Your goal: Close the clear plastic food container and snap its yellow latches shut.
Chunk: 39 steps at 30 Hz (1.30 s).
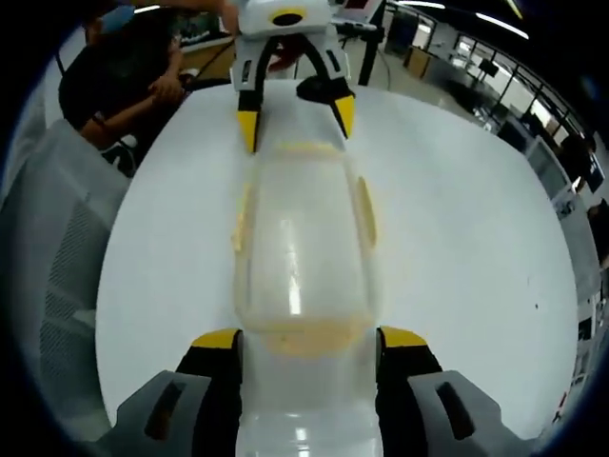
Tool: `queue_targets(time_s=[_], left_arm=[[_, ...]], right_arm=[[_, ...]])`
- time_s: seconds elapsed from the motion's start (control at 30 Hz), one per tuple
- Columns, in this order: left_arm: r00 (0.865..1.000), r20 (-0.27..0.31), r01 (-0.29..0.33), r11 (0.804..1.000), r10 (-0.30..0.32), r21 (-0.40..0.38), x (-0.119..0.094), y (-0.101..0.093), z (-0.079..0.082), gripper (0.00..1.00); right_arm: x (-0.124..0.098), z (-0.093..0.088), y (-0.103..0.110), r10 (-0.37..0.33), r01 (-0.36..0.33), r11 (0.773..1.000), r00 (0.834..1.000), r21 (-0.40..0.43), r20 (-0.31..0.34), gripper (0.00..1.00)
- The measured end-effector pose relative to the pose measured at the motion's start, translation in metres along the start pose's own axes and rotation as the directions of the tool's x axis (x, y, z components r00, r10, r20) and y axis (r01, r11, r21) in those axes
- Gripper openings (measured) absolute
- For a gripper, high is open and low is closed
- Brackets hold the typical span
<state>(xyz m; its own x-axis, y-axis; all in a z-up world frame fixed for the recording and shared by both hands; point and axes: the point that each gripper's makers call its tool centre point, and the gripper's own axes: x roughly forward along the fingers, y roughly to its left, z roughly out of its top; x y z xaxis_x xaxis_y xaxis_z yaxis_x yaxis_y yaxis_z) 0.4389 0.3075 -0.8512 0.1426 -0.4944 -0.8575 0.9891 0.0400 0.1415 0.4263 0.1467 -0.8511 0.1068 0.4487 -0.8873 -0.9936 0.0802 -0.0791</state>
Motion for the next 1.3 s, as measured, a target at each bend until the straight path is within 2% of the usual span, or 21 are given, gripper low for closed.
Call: queue_targets(time_s=[0.23, 0.43, 0.67, 0.9, 1.07, 1.13, 1.17, 1.2, 1.23, 1.3], left_arm=[[1.0, -0.015, 0.025, 0.999, -0.024, 0.02, 0.003, -0.001, -0.001, 0.61], [0.999, -0.02, 0.045, 0.998, -0.044, 0.044, 0.005, -0.001, 0.001, 0.6], [0.998, -0.011, 0.056, 0.998, -0.056, 0.016, 0.008, 0.001, 0.002, 0.57], [0.993, -0.003, 0.12, 0.993, -0.12, -0.005, 0.009, -0.008, 0.001, 0.47], [0.992, -0.01, 0.125, 0.992, -0.125, 0.011, 0.008, -0.009, 0.0, 0.47], [0.992, -0.014, 0.127, 0.992, -0.127, 0.001, 0.008, -0.009, -0.001, 0.45], [0.991, -0.015, 0.136, 0.991, -0.136, 0.002, 0.008, -0.011, -0.001, 0.41], [0.991, -0.017, 0.13, 0.991, -0.13, -0.009, 0.008, -0.012, -0.002, 0.4], [0.991, -0.015, 0.131, 0.991, -0.132, -0.007, 0.012, -0.014, -0.001, 0.4], [0.991, -0.015, 0.13, 0.992, -0.13, 0.0, 0.012, -0.014, -0.001, 0.4]], right_arm=[[0.003, 0.0, -0.002, 0.008, -0.009, 1.0, 1.0, 0.009, 0.011, 0.56], [0.009, -0.006, 0.0, 0.022, -0.023, 1.0, 1.0, -0.012, -0.009, 0.55], [0.011, -0.004, 0.0, 0.037, -0.037, 0.999, 0.999, -0.006, 0.003, 0.54], [0.012, -0.005, 0.001, 0.054, -0.054, 0.999, 0.999, 0.002, 0.005, 0.54], [0.011, -0.007, 0.006, 0.078, -0.078, 0.997, 0.997, -0.011, -0.004, 0.4], [0.011, -0.007, 0.006, 0.079, -0.079, 0.997, 0.997, -0.015, -0.003, 0.4], [0.011, -0.007, 0.006, 0.083, -0.083, 0.996, 0.997, -0.02, -0.006, 0.39], [0.012, -0.006, 0.009, 0.101, -0.101, 0.994, 0.995, -0.049, -0.005, 0.39], [0.011, -0.006, 0.008, 0.087, -0.088, 0.996, 0.996, -0.027, -0.016, 0.39], [0.012, -0.006, 0.008, 0.085, -0.085, 0.996, 0.996, -0.032, -0.027, 0.39]])
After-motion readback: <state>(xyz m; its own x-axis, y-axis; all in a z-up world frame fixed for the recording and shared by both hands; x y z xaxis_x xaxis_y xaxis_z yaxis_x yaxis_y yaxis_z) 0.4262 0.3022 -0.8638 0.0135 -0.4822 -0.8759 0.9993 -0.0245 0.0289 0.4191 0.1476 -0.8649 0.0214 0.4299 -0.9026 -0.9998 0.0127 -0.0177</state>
